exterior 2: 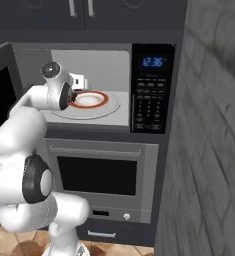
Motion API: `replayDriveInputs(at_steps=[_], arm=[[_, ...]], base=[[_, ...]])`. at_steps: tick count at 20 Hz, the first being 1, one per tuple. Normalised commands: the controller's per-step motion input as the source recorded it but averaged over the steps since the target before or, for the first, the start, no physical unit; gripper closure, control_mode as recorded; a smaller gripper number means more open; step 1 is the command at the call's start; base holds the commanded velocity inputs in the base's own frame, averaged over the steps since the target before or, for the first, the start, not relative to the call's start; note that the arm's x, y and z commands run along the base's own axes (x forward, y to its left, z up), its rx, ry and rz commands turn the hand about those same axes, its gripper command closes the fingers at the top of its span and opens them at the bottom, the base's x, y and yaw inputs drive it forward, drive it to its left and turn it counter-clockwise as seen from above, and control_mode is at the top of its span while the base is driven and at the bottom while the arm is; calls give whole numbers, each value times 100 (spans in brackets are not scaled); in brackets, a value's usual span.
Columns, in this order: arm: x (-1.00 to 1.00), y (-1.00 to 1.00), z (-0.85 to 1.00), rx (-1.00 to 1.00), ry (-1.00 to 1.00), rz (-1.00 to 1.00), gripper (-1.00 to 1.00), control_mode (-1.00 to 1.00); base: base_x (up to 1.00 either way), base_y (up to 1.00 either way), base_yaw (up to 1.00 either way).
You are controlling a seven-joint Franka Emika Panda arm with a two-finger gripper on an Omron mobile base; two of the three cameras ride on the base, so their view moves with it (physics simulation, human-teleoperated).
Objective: Transport the chicken drumstick from the fridge to the microwave and turn on the microwave.
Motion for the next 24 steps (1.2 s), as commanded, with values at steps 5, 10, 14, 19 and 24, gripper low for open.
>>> replayDriveInputs(at_steps=[5,10,14,19,24], arm=[[47,3,-19,0,2,0,100,-100],[37,5,-20,0,3,0,100,-100],[36,8,-24,0,3,0,100,-100],[35,7,-20,0,2,0,100,-100],[37,0,-9,0,0,0,100,-100]], base=[[0,0,0],[0,0,0],[0,0,0],[0,0,0],[0,0,0]])
